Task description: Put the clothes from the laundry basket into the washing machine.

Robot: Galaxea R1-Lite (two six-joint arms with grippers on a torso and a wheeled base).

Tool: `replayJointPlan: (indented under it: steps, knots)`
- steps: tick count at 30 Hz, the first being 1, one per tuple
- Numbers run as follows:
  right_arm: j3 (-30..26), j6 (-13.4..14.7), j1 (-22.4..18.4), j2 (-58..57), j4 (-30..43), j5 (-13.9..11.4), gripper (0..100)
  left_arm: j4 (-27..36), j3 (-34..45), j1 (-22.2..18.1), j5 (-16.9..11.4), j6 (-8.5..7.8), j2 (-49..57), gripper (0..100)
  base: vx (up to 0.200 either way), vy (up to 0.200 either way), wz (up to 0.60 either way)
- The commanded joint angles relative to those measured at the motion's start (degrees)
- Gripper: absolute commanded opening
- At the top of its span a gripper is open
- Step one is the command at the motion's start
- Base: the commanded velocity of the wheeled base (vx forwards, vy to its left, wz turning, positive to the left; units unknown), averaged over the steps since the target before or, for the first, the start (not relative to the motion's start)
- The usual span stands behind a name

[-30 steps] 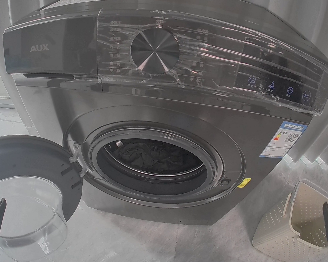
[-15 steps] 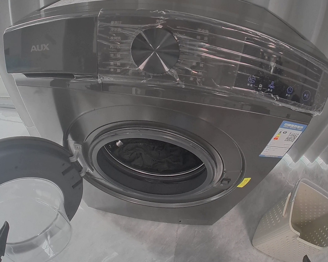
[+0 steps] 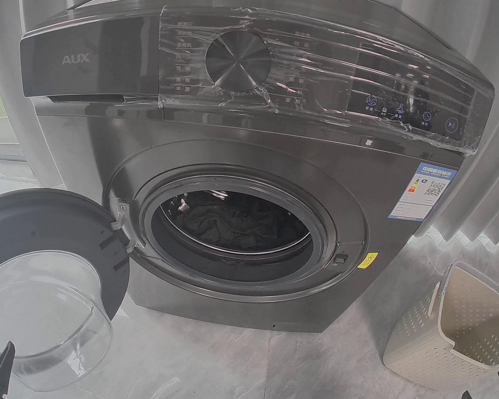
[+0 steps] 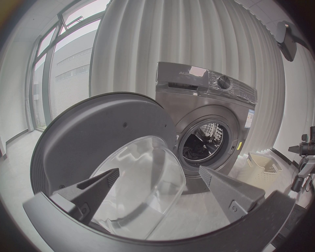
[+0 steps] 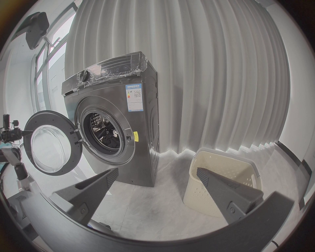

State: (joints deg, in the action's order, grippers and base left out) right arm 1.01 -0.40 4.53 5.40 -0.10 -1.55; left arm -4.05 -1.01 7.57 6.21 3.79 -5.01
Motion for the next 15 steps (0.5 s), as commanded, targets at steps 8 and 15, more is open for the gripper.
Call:
replayJointPlan:
  steps: [8,15]
  knots:
    - [-1.01,0.49,-0.05,0.14,0.1,0.14,100,0.0,1.01,-0.01,-1.9,0.95,-0.26,100,-0.125,0.0,0.0]
    - [-1.01,0.49,0.04,0.14,0.1,0.14,100,0.0,1.01,-0.01,-0.49,3.77,-0.26,100,0.0,0.0,0.0]
